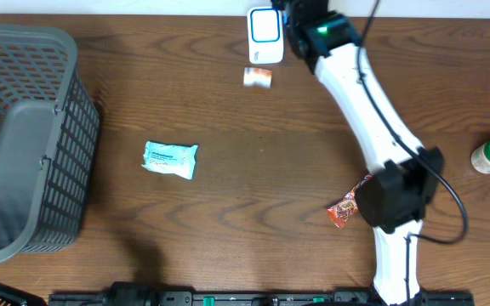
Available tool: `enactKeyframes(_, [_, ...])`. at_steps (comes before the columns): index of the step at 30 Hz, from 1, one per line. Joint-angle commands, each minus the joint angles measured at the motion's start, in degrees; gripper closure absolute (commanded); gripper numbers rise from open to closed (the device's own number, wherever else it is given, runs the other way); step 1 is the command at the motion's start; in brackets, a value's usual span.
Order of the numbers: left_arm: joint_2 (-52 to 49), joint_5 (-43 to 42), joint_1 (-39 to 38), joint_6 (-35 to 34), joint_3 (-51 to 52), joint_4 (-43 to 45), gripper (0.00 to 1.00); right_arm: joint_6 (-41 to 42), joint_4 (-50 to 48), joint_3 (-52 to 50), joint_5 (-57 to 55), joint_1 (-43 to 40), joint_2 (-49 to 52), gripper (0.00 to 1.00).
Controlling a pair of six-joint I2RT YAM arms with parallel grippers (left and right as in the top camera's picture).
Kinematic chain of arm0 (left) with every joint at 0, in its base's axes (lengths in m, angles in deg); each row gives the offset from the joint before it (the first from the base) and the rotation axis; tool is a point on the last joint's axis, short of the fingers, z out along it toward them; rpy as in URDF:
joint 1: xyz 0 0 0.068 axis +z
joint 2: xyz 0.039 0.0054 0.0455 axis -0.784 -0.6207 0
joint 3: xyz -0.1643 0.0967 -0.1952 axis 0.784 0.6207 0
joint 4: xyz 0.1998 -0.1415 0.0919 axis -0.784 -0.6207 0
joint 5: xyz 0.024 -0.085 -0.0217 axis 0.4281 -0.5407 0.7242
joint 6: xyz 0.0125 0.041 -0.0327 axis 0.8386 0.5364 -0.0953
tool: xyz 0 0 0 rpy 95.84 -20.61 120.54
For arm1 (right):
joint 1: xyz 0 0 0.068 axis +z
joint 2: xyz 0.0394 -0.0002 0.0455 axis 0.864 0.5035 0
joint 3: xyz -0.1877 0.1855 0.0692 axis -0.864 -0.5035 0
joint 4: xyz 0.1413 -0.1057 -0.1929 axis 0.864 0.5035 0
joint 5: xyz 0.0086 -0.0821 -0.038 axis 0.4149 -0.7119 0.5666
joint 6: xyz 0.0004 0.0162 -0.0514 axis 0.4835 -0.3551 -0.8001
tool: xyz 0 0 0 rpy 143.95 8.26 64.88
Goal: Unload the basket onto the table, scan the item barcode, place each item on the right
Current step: 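Move the Kleenex pack right and drop it near the bottle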
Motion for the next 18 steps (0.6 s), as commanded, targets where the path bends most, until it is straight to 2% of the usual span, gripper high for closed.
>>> enactKeyframes(1, [0.5,0.37,0.17,-0.07,-0.07,0.7,0.16,-1.09,5.77,-0.31,3.13,0.02,1.03,0.25])
enactKeyframes(3, [0.5,0.37,0.17,-0.07,-0.07,0.68,0.16,0.46,9.92,-0.74,6.34,0.02,1.7,0.15])
enactKeyframes(6, [0.5,0.37,0.17,-0.07,-0.07,0.68,0.16,5.33,14.34,-2.32,9.99,0.11,2.6,0.11])
enactKeyframes(11, [0.5,0.37,0.17,-0.07,-0.07,0.66,0.16,19.8,21.05,-6.49,15.82,1.33,4.94,0.01])
enactKeyframes(14, [0.5,0.39,0.17,-0.07,-0.07,0.66,0.16,26.53,20.28,-10.08,17.68,3.06,7.28,0.01])
enactKeyframes(18, [0.5,0.39,0.17,-0.07,-0.07,0.66,0.16,30.62,16.63,-12.66,16.76,6.19,12.22,0.01])
